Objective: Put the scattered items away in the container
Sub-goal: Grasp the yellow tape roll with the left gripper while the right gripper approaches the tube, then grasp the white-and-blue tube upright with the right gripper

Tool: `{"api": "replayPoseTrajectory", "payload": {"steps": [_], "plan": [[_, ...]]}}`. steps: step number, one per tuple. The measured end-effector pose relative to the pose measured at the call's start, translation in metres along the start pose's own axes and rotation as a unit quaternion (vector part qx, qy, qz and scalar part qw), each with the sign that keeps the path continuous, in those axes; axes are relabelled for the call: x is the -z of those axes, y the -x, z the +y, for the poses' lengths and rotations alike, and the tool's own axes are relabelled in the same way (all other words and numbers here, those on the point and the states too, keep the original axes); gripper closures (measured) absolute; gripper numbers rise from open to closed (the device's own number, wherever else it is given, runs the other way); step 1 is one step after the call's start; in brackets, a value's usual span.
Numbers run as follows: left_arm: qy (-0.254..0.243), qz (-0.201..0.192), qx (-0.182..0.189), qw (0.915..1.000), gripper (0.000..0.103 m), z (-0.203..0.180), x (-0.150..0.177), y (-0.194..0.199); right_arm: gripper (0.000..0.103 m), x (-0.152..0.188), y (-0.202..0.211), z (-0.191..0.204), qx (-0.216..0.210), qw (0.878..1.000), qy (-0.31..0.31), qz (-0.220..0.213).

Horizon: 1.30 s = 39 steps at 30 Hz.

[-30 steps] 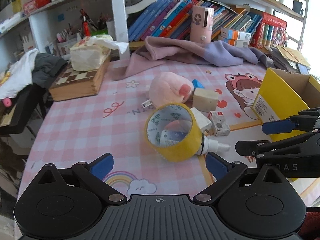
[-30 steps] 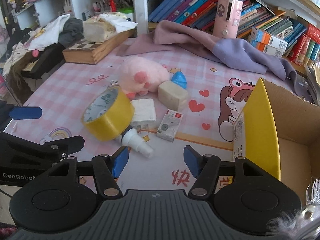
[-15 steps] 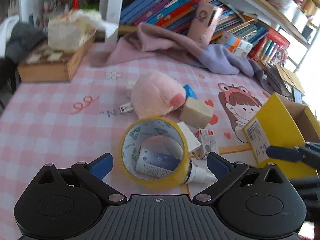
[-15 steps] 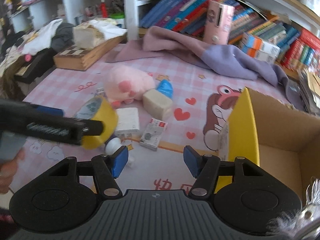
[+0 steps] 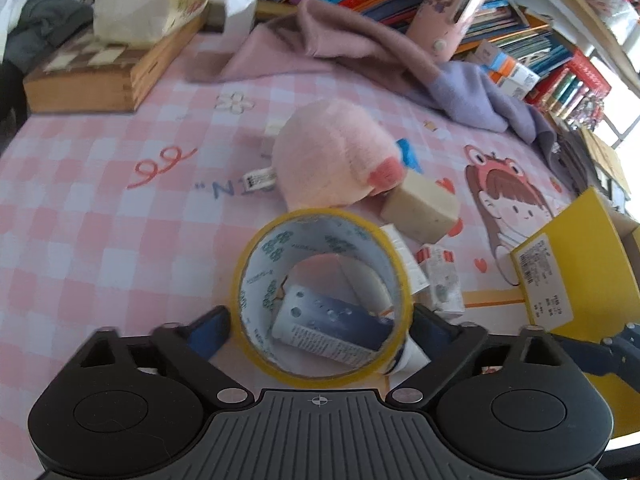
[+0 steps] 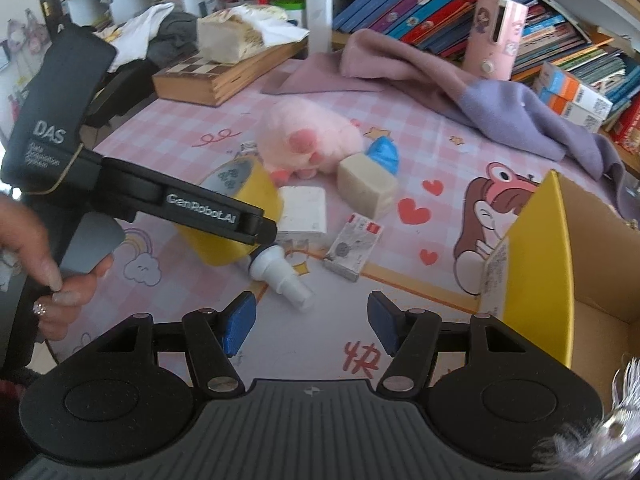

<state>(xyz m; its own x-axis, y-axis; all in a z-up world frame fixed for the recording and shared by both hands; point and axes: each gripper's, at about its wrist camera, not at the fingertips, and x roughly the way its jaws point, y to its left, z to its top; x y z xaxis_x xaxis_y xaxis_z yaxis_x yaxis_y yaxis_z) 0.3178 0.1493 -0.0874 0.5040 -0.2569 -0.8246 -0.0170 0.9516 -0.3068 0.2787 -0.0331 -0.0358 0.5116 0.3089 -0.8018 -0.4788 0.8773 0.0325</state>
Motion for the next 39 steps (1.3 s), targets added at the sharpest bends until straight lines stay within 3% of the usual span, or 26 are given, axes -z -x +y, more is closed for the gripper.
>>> {"api": "replayPoseTrajectory", "payload": {"steps": [13, 17, 27, 30, 39], "plan": [[0.014, -0.049, -0.036, 0.998, 0.019, 0.021, 0.011, 0.05, 0.044, -0.019, -0.028, 0.025, -0.047, 0.998, 0.041, -0.002], [0.011, -0.068, -0.051, 0.9963, 0.019, 0.026, 0.018, 0.069, 0.057, -0.03, -0.041, 0.034, -0.059, 0.996, 0.064, -0.013], [0.038, -0.086, -0.073, 0.9929, 0.019, 0.044, 0.031, 0.094, 0.061, -0.042, -0.081, 0.055, -0.052, 0.985, 0.166, 0.01], [0.043, -0.091, -0.068, 0.9926, 0.019, 0.046, 0.032, 0.095, 0.069, -0.04, -0.082, 0.055, -0.054, 0.984, 0.164, 0.033], [0.029, -0.092, -0.062, 0.9934, 0.019, 0.043, 0.037, 0.099, 0.068, -0.037, -0.084, 0.056, -0.068, 0.987, 0.134, 0.049]]}}
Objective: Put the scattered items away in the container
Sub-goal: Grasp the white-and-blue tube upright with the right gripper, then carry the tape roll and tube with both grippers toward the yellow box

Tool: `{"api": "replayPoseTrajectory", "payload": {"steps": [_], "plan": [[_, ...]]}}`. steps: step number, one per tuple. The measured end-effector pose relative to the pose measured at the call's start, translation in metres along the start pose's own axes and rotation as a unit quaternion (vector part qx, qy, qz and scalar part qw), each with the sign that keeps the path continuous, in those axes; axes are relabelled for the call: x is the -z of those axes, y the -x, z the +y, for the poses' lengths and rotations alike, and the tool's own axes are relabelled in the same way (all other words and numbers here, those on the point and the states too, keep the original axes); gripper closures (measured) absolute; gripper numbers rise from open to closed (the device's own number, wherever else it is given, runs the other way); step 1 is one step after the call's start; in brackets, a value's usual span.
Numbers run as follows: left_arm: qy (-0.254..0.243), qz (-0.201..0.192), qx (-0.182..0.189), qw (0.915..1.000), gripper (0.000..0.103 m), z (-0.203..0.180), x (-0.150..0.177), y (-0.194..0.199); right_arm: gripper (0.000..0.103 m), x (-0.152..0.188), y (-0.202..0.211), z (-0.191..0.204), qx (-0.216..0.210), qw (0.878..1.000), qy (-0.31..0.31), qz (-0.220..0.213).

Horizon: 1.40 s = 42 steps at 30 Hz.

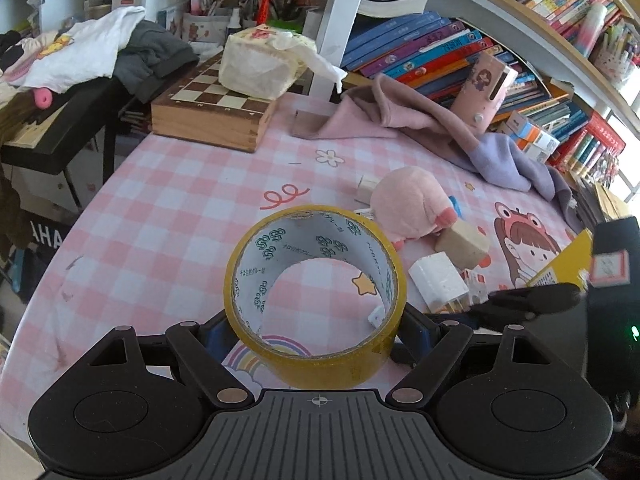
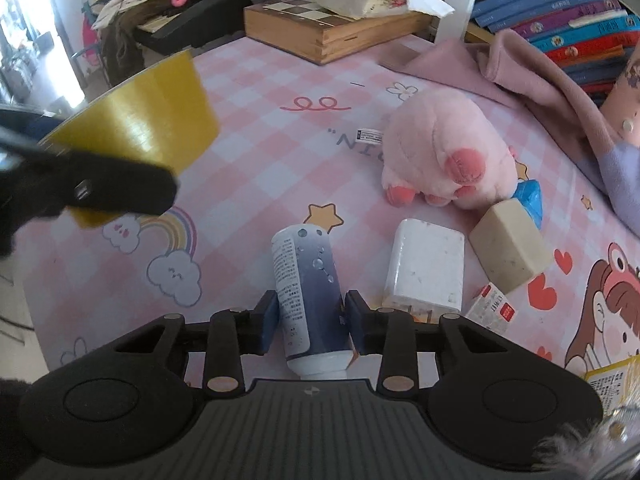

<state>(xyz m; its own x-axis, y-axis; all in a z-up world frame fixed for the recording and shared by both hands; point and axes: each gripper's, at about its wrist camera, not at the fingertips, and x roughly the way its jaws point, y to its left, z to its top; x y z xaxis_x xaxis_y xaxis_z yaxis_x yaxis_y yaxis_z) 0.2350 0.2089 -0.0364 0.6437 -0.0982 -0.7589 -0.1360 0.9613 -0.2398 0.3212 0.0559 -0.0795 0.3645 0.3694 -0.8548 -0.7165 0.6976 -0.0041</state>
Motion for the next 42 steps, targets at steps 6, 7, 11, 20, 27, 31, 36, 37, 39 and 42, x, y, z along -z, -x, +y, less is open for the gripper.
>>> {"api": "replayPoseTrajectory", "payload": {"steps": [6, 7, 11, 20, 27, 31, 36, 37, 39, 42], "plan": [[0.004, 0.013, -0.01, 0.9999, 0.019, 0.007, 0.01, 0.003, 0.071, -0.002, -0.001, 0.001, 0.001, 1.0, -0.009, -0.002], [0.008, 0.014, -0.01, 0.9998, 0.019, 0.009, 0.012, 0.004, 0.071, -0.001, 0.0, 0.001, 0.004, 1.0, -0.013, -0.002], [0.011, 0.011, -0.007, 0.9998, 0.019, 0.011, 0.017, 0.008, 0.072, 0.002, 0.009, 0.002, 0.008, 0.999, -0.042, -0.011], [-0.004, -0.011, 0.009, 0.9999, 0.019, 0.006, 0.021, 0.025, 0.072, 0.01, 0.053, 0.002, 0.021, 0.993, -0.096, -0.059], [-0.033, -0.034, 0.024, 0.9986, 0.019, -0.006, 0.024, 0.046, 0.072, 0.023, 0.082, 0.014, 0.023, 0.99, -0.112, -0.082], [-0.056, -0.043, 0.033, 0.997, 0.019, -0.015, 0.033, 0.058, 0.072, 0.032, 0.096, 0.023, 0.024, 0.989, -0.115, -0.093], [-0.059, -0.055, 0.038, 0.996, 0.019, -0.018, 0.044, 0.074, 0.072, 0.044, 0.112, 0.034, 0.03, 0.988, -0.113, -0.101], [-0.058, -0.056, 0.037, 0.996, 0.019, -0.018, 0.047, 0.078, 0.072, 0.046, 0.116, 0.037, 0.031, 0.988, -0.112, -0.104], [-0.055, -0.06, 0.037, 0.996, 0.019, -0.017, 0.051, 0.085, 0.072, 0.051, 0.124, 0.043, 0.032, 0.987, -0.109, -0.109], [-0.054, -0.066, 0.04, 0.9956, 0.019, -0.017, 0.06, 0.096, 0.072, 0.061, 0.135, 0.051, 0.029, 0.987, -0.108, -0.118]]}}
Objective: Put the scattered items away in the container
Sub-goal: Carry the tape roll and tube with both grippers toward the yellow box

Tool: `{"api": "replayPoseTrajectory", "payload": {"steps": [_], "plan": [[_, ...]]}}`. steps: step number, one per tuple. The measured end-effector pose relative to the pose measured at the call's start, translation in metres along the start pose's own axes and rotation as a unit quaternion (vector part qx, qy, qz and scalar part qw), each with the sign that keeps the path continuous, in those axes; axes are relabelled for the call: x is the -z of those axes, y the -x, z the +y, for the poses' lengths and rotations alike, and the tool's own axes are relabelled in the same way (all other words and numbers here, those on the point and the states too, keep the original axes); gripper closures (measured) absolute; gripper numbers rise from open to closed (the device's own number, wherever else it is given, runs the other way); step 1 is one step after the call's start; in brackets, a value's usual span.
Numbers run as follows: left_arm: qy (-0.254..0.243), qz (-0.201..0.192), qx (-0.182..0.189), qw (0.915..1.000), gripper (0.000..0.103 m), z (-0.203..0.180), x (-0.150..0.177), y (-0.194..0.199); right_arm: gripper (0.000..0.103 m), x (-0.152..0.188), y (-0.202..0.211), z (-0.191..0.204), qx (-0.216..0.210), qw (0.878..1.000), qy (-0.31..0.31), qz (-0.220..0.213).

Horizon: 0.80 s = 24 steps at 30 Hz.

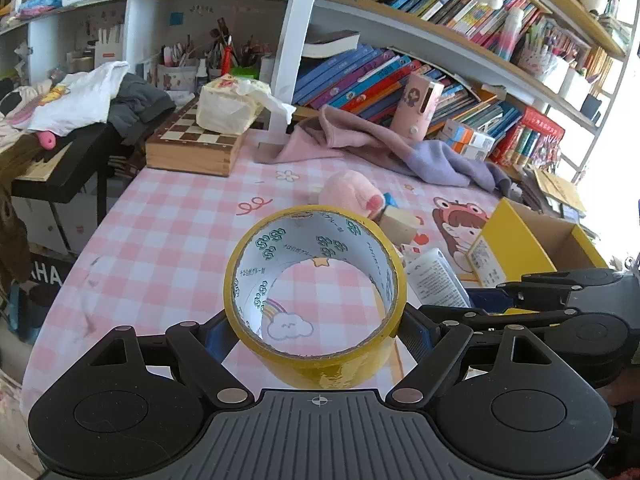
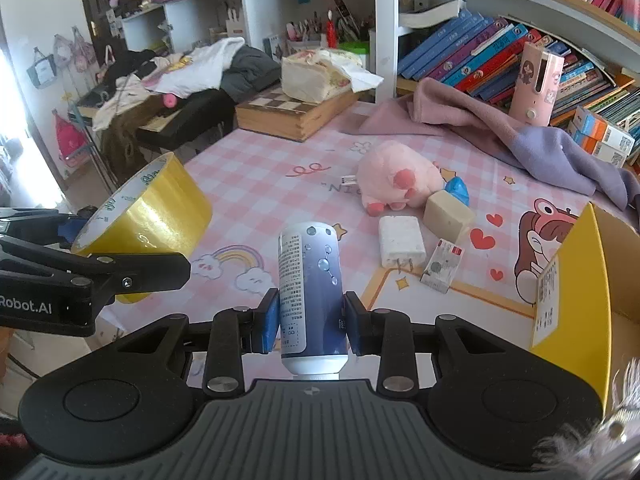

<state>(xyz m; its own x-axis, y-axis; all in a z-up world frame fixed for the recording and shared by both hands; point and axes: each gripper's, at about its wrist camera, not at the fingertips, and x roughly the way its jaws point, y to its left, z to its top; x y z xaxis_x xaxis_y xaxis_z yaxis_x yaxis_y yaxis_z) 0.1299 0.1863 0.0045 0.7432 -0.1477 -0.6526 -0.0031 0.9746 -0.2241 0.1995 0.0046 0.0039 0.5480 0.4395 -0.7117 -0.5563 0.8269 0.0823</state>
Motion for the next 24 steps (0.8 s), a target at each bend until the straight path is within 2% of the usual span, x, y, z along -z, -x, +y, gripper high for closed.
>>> {"api": "replayPoseTrajectory", "payload": {"steps": [14, 24], "plan": [[-0.022, -0.007, 0.04, 0.999, 0.019, -0.031, 0.044, 0.044, 0.072, 0.057, 0.064, 0.023, 0.017, 1.0, -0.003, -0.013], [-0.044, 0.009, 0.071, 0.9965, 0.019, -0.057, 0.081, 0.069, 0.072, 0.111, 0.108, 0.033, 0.04, 0.999, -0.032, -0.01]]}}
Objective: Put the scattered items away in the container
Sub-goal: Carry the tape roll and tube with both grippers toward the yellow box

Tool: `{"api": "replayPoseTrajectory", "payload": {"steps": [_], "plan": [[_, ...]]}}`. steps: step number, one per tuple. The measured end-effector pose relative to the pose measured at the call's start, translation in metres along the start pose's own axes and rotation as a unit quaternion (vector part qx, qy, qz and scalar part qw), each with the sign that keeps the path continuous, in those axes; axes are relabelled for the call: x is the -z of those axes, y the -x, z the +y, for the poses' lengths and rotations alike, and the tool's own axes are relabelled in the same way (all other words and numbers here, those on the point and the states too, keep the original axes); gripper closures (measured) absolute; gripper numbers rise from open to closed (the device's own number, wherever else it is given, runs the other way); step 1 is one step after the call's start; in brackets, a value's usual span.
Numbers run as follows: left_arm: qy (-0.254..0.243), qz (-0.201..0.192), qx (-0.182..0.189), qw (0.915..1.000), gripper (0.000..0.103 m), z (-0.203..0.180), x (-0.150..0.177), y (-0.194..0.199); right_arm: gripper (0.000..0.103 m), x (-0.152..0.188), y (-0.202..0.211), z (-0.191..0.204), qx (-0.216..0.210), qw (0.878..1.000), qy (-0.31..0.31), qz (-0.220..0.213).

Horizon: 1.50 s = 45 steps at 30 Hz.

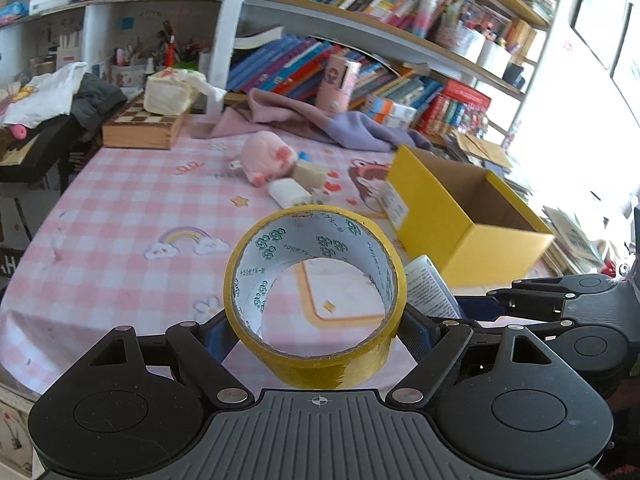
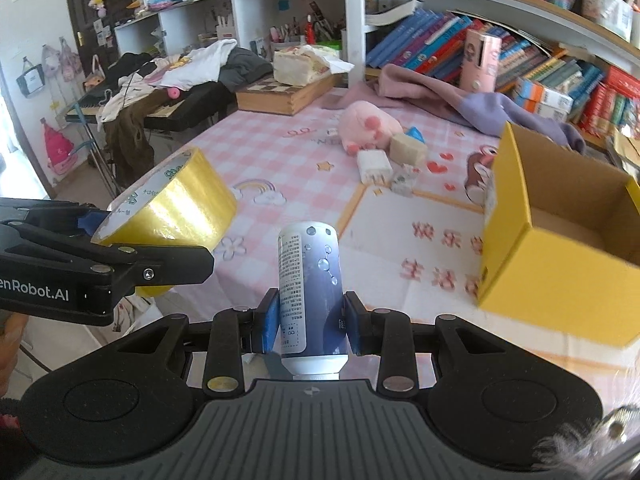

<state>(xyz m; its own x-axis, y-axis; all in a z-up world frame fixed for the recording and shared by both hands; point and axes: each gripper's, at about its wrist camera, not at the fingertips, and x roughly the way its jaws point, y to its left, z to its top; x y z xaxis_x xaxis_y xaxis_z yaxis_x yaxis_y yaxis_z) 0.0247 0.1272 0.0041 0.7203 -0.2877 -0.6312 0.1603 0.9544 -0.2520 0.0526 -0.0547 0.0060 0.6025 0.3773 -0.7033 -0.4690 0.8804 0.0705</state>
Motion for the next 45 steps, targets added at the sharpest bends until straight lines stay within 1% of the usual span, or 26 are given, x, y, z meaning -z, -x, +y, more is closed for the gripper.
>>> {"api": "replayPoseTrajectory", "payload": {"steps": [6, 9, 12, 18, 23, 31, 35, 40, 45], "plan": [[-0.021, 0.005, 0.01, 0.9997, 0.019, -0.014, 0.01, 0.012, 0.072, 0.015, 0.019, -0.003, 0.01, 1.0, -0.026, -0.006], [-0.019, -0.001, 0.009, 0.9998, 0.019, -0.016, 0.012, 0.017, 0.072, 0.019, 0.025, -0.001, 0.012, 1.0, -0.028, -0.007], [-0.018, 0.003, 0.014, 0.9997, 0.019, -0.019, 0.014, 0.017, 0.072, 0.022, 0.03, -0.001, 0.015, 0.999, -0.027, -0.008], [-0.033, 0.003, 0.03, 0.999, 0.019, -0.031, 0.015, 0.017, 0.072, 0.033, 0.042, -0.007, 0.032, 0.999, -0.041, -0.009], [-0.051, 0.018, 0.057, 0.9969, 0.019, -0.046, 0.019, 0.008, 0.072, 0.047, 0.054, -0.016, 0.054, 0.997, -0.063, -0.008], [-0.087, 0.037, 0.098, 0.9907, 0.019, -0.074, 0.024, -0.002, 0.072, 0.074, 0.074, -0.032, 0.092, 0.989, -0.112, -0.005], [-0.108, 0.043, 0.122, 0.9857, 0.019, -0.088, 0.026, -0.005, 0.072, 0.084, 0.087, -0.04, 0.116, 0.984, -0.136, -0.009], [-0.119, 0.053, 0.149, 0.9802, 0.019, -0.101, 0.028, -0.012, 0.072, 0.098, 0.101, -0.045, 0.142, 0.978, -0.156, -0.007], [-0.137, 0.061, 0.177, 0.9727, 0.019, -0.117, 0.032, -0.016, 0.072, 0.11, 0.113, -0.05, 0.166, 0.969, -0.18, -0.004]]}}
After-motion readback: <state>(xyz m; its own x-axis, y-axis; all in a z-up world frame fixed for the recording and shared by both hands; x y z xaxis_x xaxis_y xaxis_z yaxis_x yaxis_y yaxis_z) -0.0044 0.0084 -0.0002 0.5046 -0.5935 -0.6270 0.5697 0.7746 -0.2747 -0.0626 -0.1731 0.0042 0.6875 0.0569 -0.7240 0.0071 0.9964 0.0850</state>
